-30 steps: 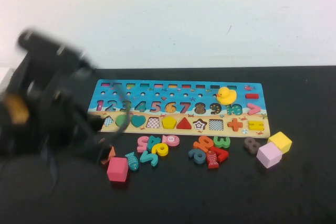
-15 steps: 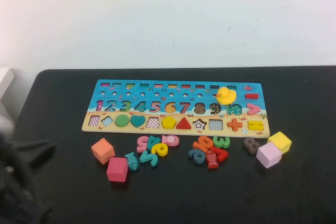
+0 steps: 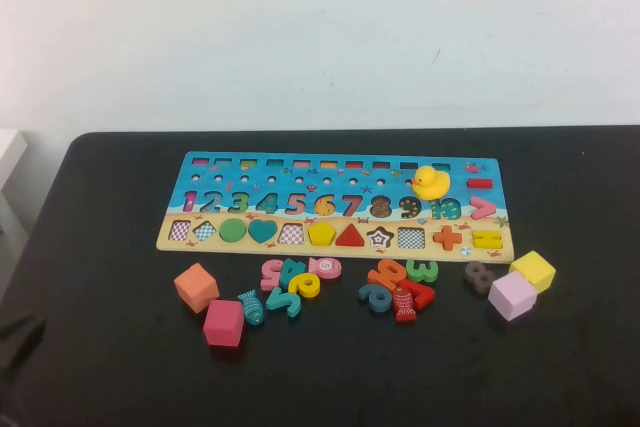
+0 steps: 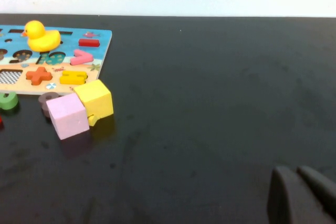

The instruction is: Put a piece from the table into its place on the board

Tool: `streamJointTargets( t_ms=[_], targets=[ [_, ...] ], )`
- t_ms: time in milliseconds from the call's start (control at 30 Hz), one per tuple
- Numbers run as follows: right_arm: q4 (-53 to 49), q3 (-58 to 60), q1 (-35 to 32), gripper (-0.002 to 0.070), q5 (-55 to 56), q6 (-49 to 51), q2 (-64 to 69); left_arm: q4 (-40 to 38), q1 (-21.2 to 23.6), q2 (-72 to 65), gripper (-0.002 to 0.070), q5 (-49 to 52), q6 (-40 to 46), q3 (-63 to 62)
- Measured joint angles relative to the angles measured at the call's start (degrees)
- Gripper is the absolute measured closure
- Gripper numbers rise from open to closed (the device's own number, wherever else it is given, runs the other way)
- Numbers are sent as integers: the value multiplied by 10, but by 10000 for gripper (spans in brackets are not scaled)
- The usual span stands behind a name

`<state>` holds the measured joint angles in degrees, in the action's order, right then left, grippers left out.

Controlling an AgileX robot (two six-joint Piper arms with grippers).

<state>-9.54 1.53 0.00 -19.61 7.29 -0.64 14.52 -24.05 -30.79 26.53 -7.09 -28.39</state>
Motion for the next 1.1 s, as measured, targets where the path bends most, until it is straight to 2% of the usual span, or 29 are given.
streamJointTargets(
  t_ms=[133,333,533,700,1100],
  targets=[
    [0,0,0,657,0,0,0,-47,54,66,675,-99,-2,97],
    [0,0,0,657,0,0,0,-96,125,170,675,-191,19,221],
    [0,0,0,657,0,0,0,-145,191,269,675,-207,80,293],
    [0,0,0,657,0,0,0,-153,235,309,675,-189,111,295],
    [0,0,0,657,0,0,0,-174,245,315,675,-92,154,295]
  ],
)
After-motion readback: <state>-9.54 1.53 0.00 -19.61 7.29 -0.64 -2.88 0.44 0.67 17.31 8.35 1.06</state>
